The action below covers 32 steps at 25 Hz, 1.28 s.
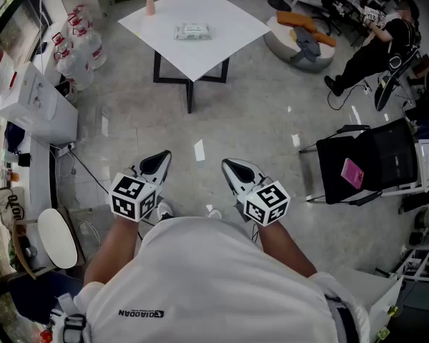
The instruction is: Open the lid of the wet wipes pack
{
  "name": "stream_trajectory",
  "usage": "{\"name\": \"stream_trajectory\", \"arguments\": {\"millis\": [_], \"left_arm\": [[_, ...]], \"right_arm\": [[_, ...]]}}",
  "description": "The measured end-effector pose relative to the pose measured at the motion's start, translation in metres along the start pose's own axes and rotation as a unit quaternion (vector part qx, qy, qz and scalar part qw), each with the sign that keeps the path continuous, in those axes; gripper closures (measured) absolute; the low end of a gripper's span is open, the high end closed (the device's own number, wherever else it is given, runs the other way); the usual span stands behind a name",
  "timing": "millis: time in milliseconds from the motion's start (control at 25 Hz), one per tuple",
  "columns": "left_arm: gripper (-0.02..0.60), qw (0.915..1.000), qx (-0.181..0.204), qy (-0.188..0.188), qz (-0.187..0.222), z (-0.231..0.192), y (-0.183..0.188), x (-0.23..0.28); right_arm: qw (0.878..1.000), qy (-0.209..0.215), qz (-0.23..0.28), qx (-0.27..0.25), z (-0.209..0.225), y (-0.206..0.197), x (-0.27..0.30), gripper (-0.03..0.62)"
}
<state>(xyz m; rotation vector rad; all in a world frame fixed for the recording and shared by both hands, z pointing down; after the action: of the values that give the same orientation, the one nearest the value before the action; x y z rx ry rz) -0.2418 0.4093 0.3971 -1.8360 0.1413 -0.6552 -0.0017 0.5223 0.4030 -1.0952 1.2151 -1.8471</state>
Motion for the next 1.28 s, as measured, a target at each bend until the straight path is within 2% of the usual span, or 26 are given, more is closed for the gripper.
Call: {"name": "stream_trajectory", "arguments": {"millis": [520,720,880,1000,1280], "left_arm": [[0.574,0.9999,0.002,-0.012,-0.002,-0.023,0.004,-0.003],[0.574,0.9998,-0.009,-0.017,-0.006,-0.046,0.002,-0.013],[0.574,0.9997,0.0,-0.021,-0.011,-0.069,-0.001,-0.027],[0.572,0.9995,0.006,-0.022,-0.021,-0.091,-0.006,-0.038],[0.572,0.9983,-0.013,-0.039,-0.042,-0.116,-0.029,-0.045]], "right_arm": [[1.0,-0.009,-0.011,0.003,-0.011,0.002,0.017,0.59],[0.999,-0.009,-0.042,-0.018,-0.031,0.002,0.044,0.587],[0.999,-0.003,-0.044,-0.011,-0.051,0.001,0.068,0.582],[0.999,-0.013,-0.034,-0.002,-0.064,0.003,0.085,0.588],[0.998,-0.044,-0.038,0.015,-0.076,-0.002,0.093,0.588]]}}
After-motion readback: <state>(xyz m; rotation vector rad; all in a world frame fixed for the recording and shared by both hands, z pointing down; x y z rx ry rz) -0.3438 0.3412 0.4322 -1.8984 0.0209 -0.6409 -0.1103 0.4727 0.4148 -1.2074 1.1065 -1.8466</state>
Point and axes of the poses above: the fingertips, and each gripper's own axes: x forward along the fingers, z to its right, y out of its top, the point moved 9 cm from there along -x, backward along the fingers, and after that the axes turned 1 degree about -x, right-handed, at the moved point
